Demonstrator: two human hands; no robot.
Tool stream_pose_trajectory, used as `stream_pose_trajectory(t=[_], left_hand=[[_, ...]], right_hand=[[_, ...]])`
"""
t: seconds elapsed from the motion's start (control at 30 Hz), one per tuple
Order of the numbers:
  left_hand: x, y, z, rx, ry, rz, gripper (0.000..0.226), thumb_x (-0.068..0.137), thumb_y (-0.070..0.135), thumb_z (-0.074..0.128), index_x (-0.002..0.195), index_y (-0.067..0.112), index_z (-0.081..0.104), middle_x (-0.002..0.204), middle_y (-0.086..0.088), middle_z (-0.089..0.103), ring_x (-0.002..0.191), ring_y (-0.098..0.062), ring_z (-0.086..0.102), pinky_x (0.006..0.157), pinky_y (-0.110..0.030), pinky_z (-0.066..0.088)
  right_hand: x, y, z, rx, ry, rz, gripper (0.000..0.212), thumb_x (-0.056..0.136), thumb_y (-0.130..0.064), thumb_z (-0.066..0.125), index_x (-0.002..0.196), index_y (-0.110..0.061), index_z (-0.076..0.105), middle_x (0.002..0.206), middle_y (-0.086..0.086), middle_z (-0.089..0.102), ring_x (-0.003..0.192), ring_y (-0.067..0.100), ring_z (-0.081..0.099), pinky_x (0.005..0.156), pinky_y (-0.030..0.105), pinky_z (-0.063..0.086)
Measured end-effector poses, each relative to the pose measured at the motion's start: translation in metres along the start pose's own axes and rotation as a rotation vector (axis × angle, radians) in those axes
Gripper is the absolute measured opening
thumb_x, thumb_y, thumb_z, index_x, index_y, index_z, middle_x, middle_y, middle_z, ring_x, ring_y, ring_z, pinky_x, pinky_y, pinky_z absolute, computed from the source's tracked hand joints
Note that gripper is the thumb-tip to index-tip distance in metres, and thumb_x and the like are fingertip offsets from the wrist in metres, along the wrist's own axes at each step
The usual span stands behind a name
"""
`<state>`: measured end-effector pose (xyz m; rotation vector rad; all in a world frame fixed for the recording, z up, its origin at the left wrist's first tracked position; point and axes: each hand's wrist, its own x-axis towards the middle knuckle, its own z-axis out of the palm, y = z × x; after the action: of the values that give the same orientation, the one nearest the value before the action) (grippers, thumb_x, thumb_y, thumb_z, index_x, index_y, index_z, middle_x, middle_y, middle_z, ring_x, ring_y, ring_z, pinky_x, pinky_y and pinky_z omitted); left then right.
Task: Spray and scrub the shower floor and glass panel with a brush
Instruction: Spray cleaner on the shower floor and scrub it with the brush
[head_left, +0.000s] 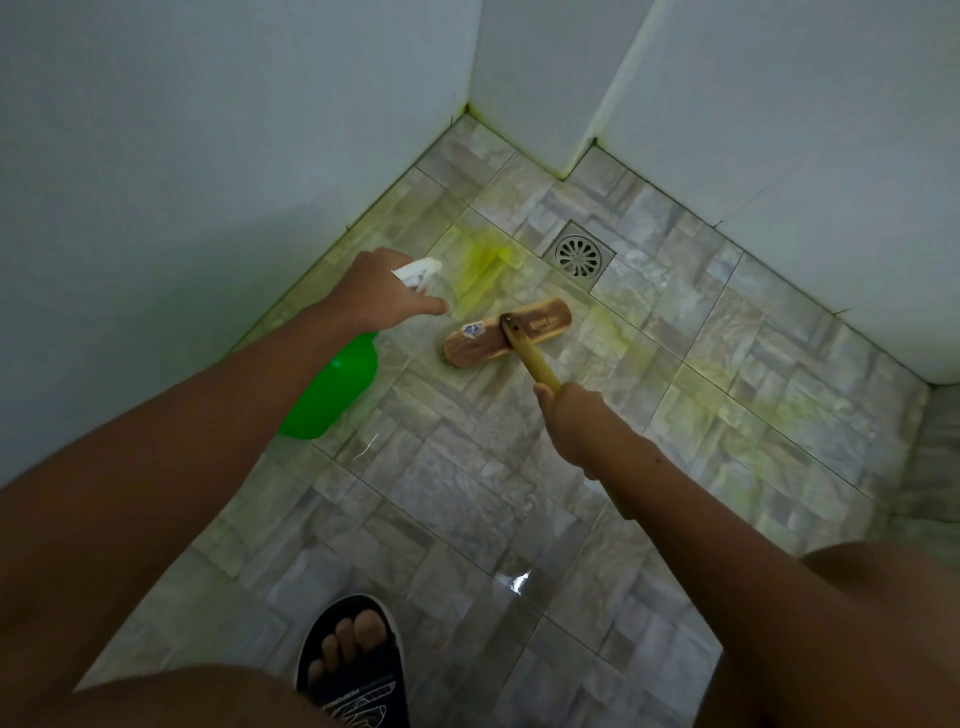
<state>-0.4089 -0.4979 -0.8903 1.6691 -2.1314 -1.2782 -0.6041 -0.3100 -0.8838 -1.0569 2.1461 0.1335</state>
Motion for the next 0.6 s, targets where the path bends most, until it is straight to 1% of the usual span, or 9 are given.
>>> stream_pose_trajectory(t=[0.07, 0.13, 0.2, 0.27, 0.3, 0.33, 0.4, 0.47, 0.6], left_hand=[[0.002, -0.002, 0.002, -0.004, 0.019, 0.009, 0.039, 0.069, 0.041, 0.088, 0.072, 0.006, 0.072, 0.068, -0.003, 0.071, 0.055, -0.014, 0.061, 0.058, -0.036, 0.053], [0.001, -0.005, -0.001, -0.062, 0.088, -0.023, 0.061, 0.057, 0.058, 0.078, 0.092, 0.009, 0.082, 0.084, -0.009, 0.08, 0.064, -0.022, 0.072, 0.067, -0.044, 0.062], [0.001, -0.007, -0.008, -0.063, 0.144, -0.01, 0.076, 0.052, 0.067, 0.066, 0.102, 0.012, 0.082, 0.091, -0.009, 0.081, 0.079, -0.025, 0.076, 0.075, -0.043, 0.062], [0.003, -0.011, -0.018, -0.042, 0.177, 0.017, 0.057, 0.06, 0.06, 0.069, 0.085, 0.009, 0.077, 0.081, -0.011, 0.076, 0.076, -0.025, 0.072, 0.072, -0.038, 0.056], [0.004, -0.015, -0.022, -0.051, 0.205, 0.021, 0.045, 0.066, 0.053, 0.074, 0.071, 0.009, 0.065, 0.073, -0.011, 0.068, 0.069, -0.023, 0.064, 0.066, -0.037, 0.051], [0.006, -0.02, -0.026, -0.069, 0.23, 0.031, 0.043, 0.07, 0.046, 0.079, 0.064, 0.011, 0.053, 0.068, -0.01, 0.059, 0.066, -0.021, 0.056, 0.062, -0.036, 0.045], [0.008, -0.028, -0.032, -0.074, 0.27, 0.083, 0.049, 0.077, 0.034, 0.085, 0.062, 0.016, 0.042, 0.065, -0.005, 0.049, 0.064, -0.019, 0.046, 0.059, -0.031, 0.035], [0.006, -0.031, -0.037, -0.06, 0.304, 0.115, 0.054, 0.08, 0.027, 0.087, 0.062, 0.019, 0.037, 0.06, 0.002, 0.042, 0.062, -0.016, 0.042, 0.055, -0.029, 0.031], [0.007, -0.032, -0.037, -0.064, 0.339, 0.131, 0.054, 0.078, 0.03, 0.087, 0.061, 0.024, 0.036, 0.06, 0.01, 0.041, 0.064, -0.018, 0.045, 0.06, -0.028, 0.029]], right_hand=[[-0.001, -0.003, -0.002, -0.009, -0.008, 0.001, 0.052, 0.104, -0.053, 0.027, 0.105, -0.007, 0.053, 0.09, 0.011, 0.059, 0.061, 0.017, 0.052, 0.049, 0.029, 0.039], [-0.002, -0.008, -0.006, 0.004, -0.031, 0.009, 0.048, 0.104, -0.052, 0.028, 0.101, -0.009, 0.05, 0.083, 0.008, 0.055, 0.059, 0.017, 0.052, 0.047, 0.03, 0.04], [0.004, -0.02, -0.012, 0.011, -0.038, -0.011, 0.047, 0.105, -0.05, 0.028, 0.102, -0.008, 0.05, 0.082, 0.007, 0.054, 0.062, 0.018, 0.054, 0.049, 0.032, 0.046], [0.023, -0.041, -0.024, -0.006, -0.01, -0.071, 0.05, 0.106, -0.046, 0.027, 0.111, -0.004, 0.053, 0.088, 0.01, 0.057, 0.067, 0.021, 0.057, 0.056, 0.035, 0.051], [0.038, -0.054, -0.032, 0.007, 0.011, -0.089, 0.049, 0.107, -0.044, 0.027, 0.114, -0.003, 0.053, 0.088, 0.01, 0.057, 0.066, 0.021, 0.057, 0.054, 0.034, 0.05], [0.055, -0.069, -0.042, 0.037, 0.035, -0.1, 0.048, 0.107, -0.044, 0.028, 0.115, -0.003, 0.052, 0.087, 0.01, 0.056, 0.062, 0.02, 0.055, 0.05, 0.031, 0.046], [0.086, -0.097, -0.062, 0.124, 0.059, -0.1, 0.044, 0.107, -0.042, 0.03, 0.117, -0.005, 0.05, 0.083, 0.009, 0.055, 0.055, 0.018, 0.05, 0.044, 0.026, 0.04], [0.104, -0.114, -0.072, 0.177, 0.053, -0.095, 0.042, 0.106, -0.041, 0.032, 0.121, -0.005, 0.049, 0.082, 0.01, 0.055, 0.055, 0.019, 0.049, 0.046, 0.025, 0.041], [0.075, -0.09, -0.054, 0.043, -0.006, -0.081, 0.041, 0.107, -0.038, 0.03, 0.113, -0.004, 0.051, 0.085, 0.013, 0.059, 0.059, 0.024, 0.056, 0.047, 0.028, 0.043]])
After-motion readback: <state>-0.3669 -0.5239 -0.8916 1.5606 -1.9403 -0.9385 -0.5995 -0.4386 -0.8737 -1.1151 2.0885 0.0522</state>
